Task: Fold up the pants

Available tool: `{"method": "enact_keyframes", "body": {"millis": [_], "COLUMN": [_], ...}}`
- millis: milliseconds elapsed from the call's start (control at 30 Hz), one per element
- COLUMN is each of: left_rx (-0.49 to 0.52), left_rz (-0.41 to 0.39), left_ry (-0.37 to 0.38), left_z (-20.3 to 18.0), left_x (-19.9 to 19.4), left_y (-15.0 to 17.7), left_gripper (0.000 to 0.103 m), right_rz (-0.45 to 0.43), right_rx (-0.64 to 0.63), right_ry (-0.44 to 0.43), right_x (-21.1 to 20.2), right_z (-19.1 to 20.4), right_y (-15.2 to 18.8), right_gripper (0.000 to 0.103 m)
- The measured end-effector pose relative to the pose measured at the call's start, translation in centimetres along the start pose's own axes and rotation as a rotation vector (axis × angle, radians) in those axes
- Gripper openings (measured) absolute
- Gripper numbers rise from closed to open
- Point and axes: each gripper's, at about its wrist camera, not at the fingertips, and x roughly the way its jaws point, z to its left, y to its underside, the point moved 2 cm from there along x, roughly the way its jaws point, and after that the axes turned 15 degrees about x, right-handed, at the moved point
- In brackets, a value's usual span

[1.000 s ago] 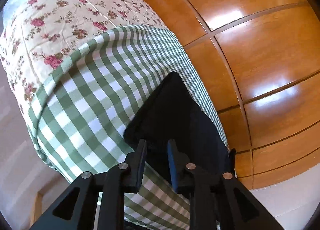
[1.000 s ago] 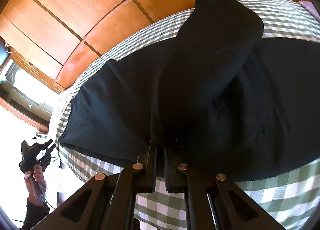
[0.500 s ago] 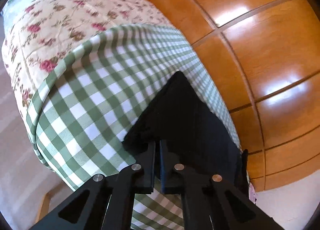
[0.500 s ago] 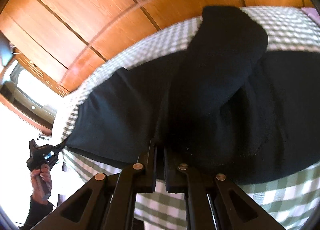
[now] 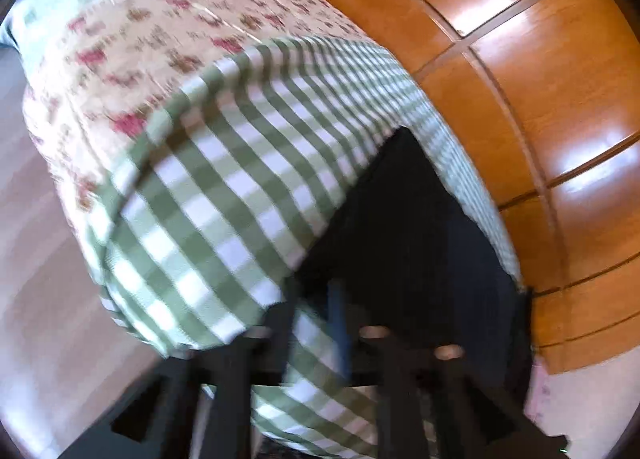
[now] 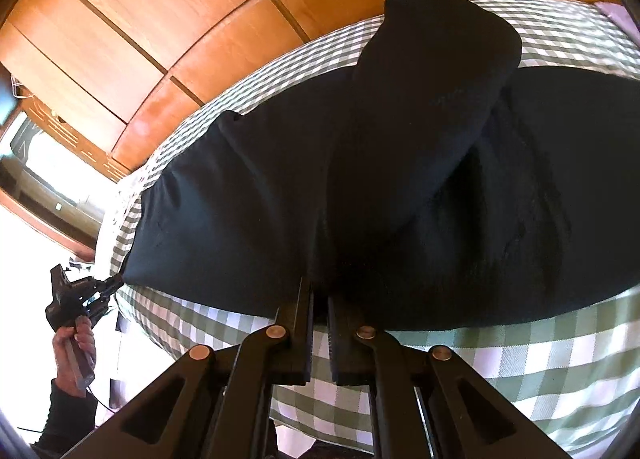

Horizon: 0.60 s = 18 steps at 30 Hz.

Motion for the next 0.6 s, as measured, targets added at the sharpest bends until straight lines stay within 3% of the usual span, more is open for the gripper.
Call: {"method": "enact_keyframes", "body": {"millis": [67, 133, 267, 400, 500, 600], "left_rx": [-0.019, -0.006, 0.144, 0.344, 0.486, 0.591], "left_rz": [-0.016, -0.072, -0.191, -0.163, -0.096, -0.024], "left_ry": [-0.04, -0.085, -0.094, 0.024, 0.133, 0.223], "left_z": [0.2, 0.0, -3.5, -9.7, -15.4, -19.9], "left_x": [-0.8, -2.4, -4.6, -2.8, 0.0, 2.7], "left_y": [-0.2, -0.8, -1.3, -0.4, 1.3, 3.6], "left_gripper": [0.033, 0.033, 0.033, 0.033, 0.033, 0.033], "right_rz": [0.021, 0.04, 0.004, -0.105, -0.166, -0.164], "right_rx": [0.01, -0.005, -0.046, -0.016, 0.051, 0.053], "right_ry": [-0.018, -0.02, 0.062, 0.115, 0.128, 0.186], "right_x": [-0.2, -1.3, -4.1, -6.1, -5.0, -1.6], "right_z": [0.0, -0.3, -0.7, -1.1, -0.5, 1.0], "right_y": [-0.2, -0.8, -2.2, -6.9, -12.6, -17.9], "right_gripper": [0.01, 0.027, 0.036, 0.052, 0.053, 0.053]}}
